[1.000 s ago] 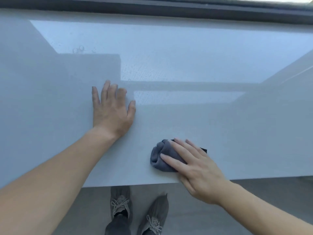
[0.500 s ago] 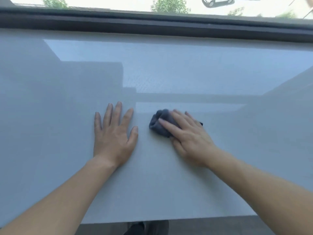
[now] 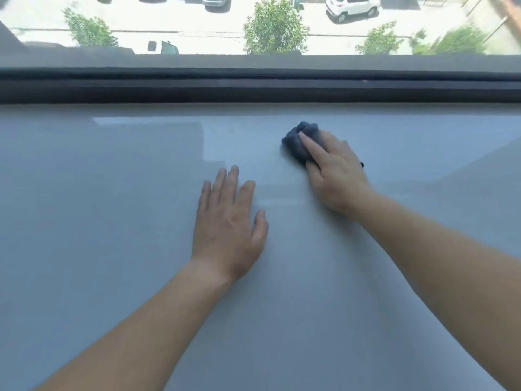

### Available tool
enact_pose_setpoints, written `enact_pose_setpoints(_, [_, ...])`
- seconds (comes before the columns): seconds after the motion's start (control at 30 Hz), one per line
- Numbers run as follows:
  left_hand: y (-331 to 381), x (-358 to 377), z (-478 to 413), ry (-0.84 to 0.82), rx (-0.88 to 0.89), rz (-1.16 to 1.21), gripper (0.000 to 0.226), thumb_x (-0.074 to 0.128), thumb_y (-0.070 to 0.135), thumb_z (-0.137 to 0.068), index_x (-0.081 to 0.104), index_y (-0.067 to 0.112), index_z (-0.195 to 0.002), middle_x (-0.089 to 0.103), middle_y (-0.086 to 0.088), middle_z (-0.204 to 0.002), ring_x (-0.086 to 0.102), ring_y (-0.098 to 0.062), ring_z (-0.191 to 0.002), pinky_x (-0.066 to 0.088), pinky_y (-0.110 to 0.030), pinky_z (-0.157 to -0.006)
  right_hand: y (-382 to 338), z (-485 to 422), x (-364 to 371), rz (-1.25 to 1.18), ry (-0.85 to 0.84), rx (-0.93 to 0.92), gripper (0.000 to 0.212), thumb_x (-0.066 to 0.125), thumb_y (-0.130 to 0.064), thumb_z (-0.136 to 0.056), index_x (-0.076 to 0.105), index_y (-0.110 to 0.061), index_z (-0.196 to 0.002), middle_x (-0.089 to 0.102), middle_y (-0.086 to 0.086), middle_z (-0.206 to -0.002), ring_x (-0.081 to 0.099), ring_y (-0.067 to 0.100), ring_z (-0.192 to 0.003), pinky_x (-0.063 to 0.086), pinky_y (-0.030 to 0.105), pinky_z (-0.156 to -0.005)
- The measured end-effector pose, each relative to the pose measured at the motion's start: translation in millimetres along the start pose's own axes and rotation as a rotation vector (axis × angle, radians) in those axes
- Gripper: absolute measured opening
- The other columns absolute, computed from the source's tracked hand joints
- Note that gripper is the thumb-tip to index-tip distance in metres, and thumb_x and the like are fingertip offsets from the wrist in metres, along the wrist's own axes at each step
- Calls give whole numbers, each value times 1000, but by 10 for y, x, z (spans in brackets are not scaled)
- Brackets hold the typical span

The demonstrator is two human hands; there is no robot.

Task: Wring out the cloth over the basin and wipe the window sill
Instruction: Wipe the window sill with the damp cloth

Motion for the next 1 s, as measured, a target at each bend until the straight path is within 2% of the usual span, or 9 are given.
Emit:
enact_pose_setpoints(0.07, [43, 116, -242, -77, -20, 1, 65, 29, 45, -91, 32, 17, -150, 12, -10, -165, 1, -26, -153, -3, -50, -122, 20, -275, 9, -11, 33, 136, 55, 33, -31, -97, 32, -32, -152, 38, 9, -149, 35, 32, -133, 23, 47, -115])
enact_pose_setpoints(0.13, [57, 213, -340, -116, -58, -36, 69, 22, 49, -92, 24, 19, -154, 5, -8, -166, -6, -24, -153, -7, -54, -121, -148, -226, 70, -8, 23, 39, 57, 31, -35, -94, 34, -31, -151, 38, 10, -150, 36, 33, -134, 25, 49, -114])
enact_pose_setpoints(0.27, [80, 296, -313, -84, -40, -171, 70, 25, 53, -93, 28, 17, -154, 12, -12, -165, 2, -28, -153, 2, -60, -120, -221, -147, 115, 11, -126, -252, 57, 28, -39, -95, 35, -32, -150, 34, 8, -155, 33, 32, -141, 24, 51, -117])
enact_pose_setpoints(0.43, [93, 322, -333, -93, -41, -175, 71, 30, 52, -92, 30, 16, -153, 15, -13, -165, 6, -29, -153, 7, -61, -119, 101, -740, 19, 6, 57, 36, 56, 36, -31, -94, 40, -27, -150, 41, 12, -151, 41, 37, -130, 30, 48, -112])
enact_pose_setpoints(0.5, [98, 329, -327, -102, -41, -181, 71, 31, 52, -92, 32, 15, -152, 17, -13, -164, 7, -30, -153, 8, -62, -119, -54, -591, 84, 16, 72, -20, 55, 37, -31, -94, 41, -27, -149, 40, 12, -151, 40, 36, -132, 29, 51, -112])
enact_pose_setpoints(0.6, [96, 329, -332, -104, -40, -192, 70, 32, 52, -92, 34, 15, -151, 18, -13, -164, 9, -30, -153, 9, -62, -119, -91, -395, 103, 5, -43, -216, 54, 36, -34, -95, 38, -29, -149, 37, 7, -152, 35, 31, -135, 26, 50, -115])
enact_pose_setpoints(0.83, [121, 312, -319, -123, -54, -209, 72, 20, 54, -93, 22, 18, -155, 7, -10, -166, -3, -26, -153, 1, -58, -120, 758, -486, -238, -30, 76, 137, 59, 34, -28, -92, 37, -28, -151, 42, 9, -146, 40, 35, -126, 31, 43, -109])
enact_pose_setpoints(0.9, [137, 311, -312, -117, -60, -209, 72, 20, 54, -93, 24, 17, -155, 9, -10, -166, -1, -27, -153, 1, -59, -120, 610, -278, -183, -41, 68, 80, 58, 34, -29, -92, 37, -29, -150, 42, 10, -144, 39, 34, -124, 29, 47, -110])
enact_pose_setpoints(1.0, [155, 285, -294, -101, -51, -161, 72, 20, 56, -93, 30, 17, -153, 13, -11, -165, 2, -26, -153, 0, -59, -120, 519, 40, -133, -3, -67, -164, 54, 35, -32, -96, 34, -33, -150, 35, 4, -151, 31, 29, -134, 18, 48, -118])
Point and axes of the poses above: each hand's wrist, its own z-axis away from the middle knuckle, its own x-axis out of the palm, y = z × x, the point moved 4 cm from there along -z, towards the middle knuckle
